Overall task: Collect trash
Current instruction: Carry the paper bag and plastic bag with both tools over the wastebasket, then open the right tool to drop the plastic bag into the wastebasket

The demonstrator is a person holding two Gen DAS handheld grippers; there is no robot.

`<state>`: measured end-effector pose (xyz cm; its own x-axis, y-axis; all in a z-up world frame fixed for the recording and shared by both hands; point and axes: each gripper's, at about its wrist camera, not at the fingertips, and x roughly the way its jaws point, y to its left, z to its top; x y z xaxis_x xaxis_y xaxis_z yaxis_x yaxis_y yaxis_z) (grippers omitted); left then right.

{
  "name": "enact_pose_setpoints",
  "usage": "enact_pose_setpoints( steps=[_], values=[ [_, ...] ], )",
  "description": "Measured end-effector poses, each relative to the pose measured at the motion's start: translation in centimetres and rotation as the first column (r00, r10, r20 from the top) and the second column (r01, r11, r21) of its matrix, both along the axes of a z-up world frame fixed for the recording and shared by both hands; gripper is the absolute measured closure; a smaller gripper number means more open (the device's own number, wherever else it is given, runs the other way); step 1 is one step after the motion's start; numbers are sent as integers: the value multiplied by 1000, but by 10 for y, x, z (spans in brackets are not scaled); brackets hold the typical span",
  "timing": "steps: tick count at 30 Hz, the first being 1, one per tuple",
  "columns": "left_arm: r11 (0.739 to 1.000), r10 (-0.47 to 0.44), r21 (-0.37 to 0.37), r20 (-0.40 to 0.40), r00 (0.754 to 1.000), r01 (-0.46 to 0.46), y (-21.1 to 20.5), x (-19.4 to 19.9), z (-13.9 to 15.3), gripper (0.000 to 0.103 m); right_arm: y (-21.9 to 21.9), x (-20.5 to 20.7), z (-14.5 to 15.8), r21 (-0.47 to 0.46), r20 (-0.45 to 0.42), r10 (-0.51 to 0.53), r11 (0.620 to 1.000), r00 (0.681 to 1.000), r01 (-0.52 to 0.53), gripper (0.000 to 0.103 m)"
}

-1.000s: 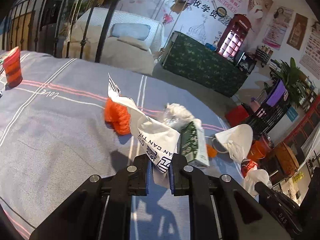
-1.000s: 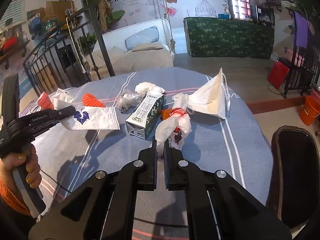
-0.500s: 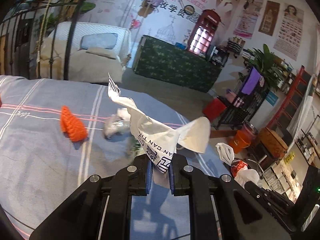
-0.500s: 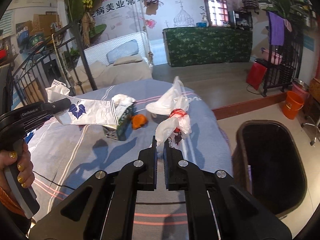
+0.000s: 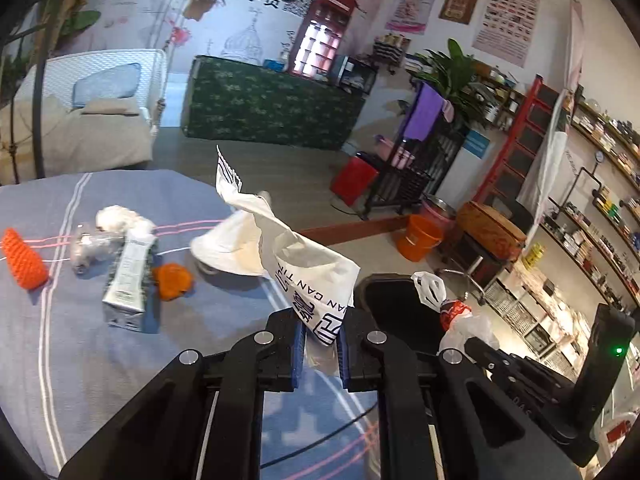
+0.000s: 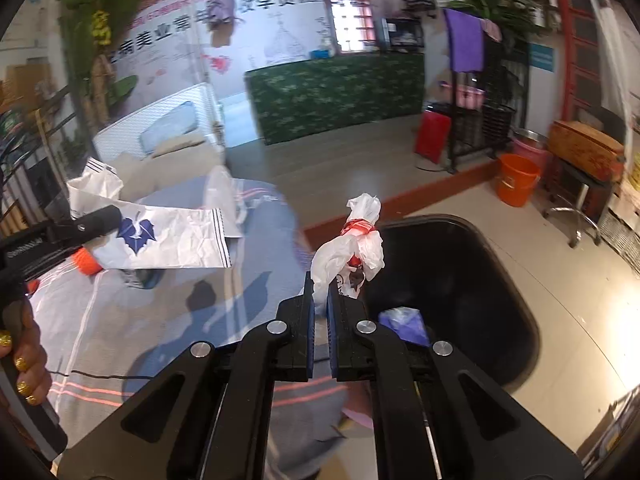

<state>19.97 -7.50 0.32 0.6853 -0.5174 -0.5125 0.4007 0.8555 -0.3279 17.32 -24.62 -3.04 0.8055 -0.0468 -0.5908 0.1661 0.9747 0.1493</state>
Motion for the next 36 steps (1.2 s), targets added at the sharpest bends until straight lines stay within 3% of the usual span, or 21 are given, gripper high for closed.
enact_pose_setpoints(
  steps=[8, 27, 28, 30, 31, 32, 36],
  values=[
    [996, -85, 23, 12, 996, 85, -37, -2, -5, 90, -33, -3, -15, 11, -35, -81, 997, 996, 81, 97],
    [979, -190, 71, -50, 980, 193, -82, 1, -24, 90, -76, 53, -89, 66, -235, -166, 980, 958, 186, 95],
    [978, -193, 73, -50, 980, 197, -83, 0, -24, 90, -76, 55, -91, 70, -239, -166, 980, 957, 187, 90],
    [976, -199, 75, -52, 979, 202, -86, 1, -24, 90, -76, 55, -94, 61, -246, -174, 979, 954, 194, 70],
    [976, -202, 76, -55, 978, 205, -88, 1, -24, 90, -76, 54, -94, 56, -243, -184, 977, 952, 203, 52],
    [975, -205, 75, -59, 977, 209, -89, 3, -25, 90, -76, 52, -94, 54, -236, -196, 975, 952, 214, 47],
    [969, -225, 82, -76, 971, 231, -97, 7, -29, 90, -72, 45, -92, 39, -231, -198, 976, 953, 212, 47]
  ],
)
